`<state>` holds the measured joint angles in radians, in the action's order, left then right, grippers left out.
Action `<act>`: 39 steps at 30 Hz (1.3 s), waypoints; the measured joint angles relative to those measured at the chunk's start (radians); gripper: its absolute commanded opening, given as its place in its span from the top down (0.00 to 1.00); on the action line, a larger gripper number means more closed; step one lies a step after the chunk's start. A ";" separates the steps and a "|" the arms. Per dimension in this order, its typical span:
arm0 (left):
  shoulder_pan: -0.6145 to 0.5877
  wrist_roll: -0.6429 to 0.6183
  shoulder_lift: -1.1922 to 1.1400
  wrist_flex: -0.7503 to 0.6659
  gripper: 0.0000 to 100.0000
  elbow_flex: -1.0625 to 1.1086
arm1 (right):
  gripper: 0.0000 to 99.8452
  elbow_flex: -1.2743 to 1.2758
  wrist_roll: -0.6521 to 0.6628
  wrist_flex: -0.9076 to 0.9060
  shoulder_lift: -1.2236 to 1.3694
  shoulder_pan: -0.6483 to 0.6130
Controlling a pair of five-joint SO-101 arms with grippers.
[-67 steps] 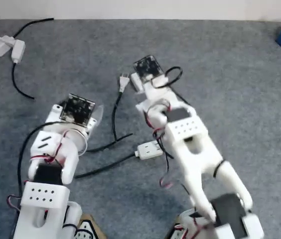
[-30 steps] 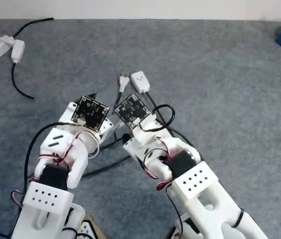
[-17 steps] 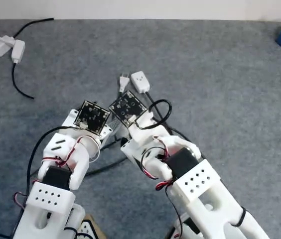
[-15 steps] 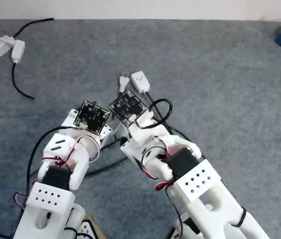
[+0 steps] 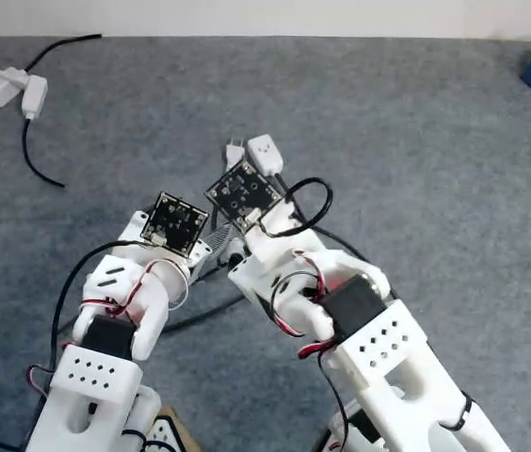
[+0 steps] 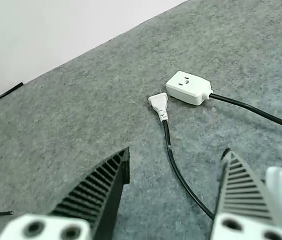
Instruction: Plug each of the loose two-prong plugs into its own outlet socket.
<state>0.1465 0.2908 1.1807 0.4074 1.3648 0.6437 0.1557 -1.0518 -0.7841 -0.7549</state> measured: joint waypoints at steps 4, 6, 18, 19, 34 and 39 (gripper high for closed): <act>0.005 0.002 -0.002 0.000 0.71 0.008 | 0.99 -0.015 0.000 -0.003 -0.002 -0.002; 0.002 0.003 -0.002 0.000 0.71 0.008 | 0.99 -0.015 0.005 -0.014 -0.002 0.000; -0.074 0.003 -0.002 -0.020 0.71 0.008 | 0.97 0.140 0.031 -0.110 -0.002 0.080; -0.086 -0.002 -0.002 -0.020 0.71 0.008 | 0.96 0.163 0.025 -0.110 -0.002 0.080; -0.287 -0.199 -0.002 -0.023 0.71 -0.014 | 0.91 0.052 -0.242 -0.232 0.381 0.034; -0.308 -0.206 -0.002 -0.023 0.71 -0.014 | 0.88 0.014 -0.388 -0.212 0.381 -0.144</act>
<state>-0.1619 0.0852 1.1792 0.3844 1.3510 0.6575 -0.2325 -1.2635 -0.4035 -0.8991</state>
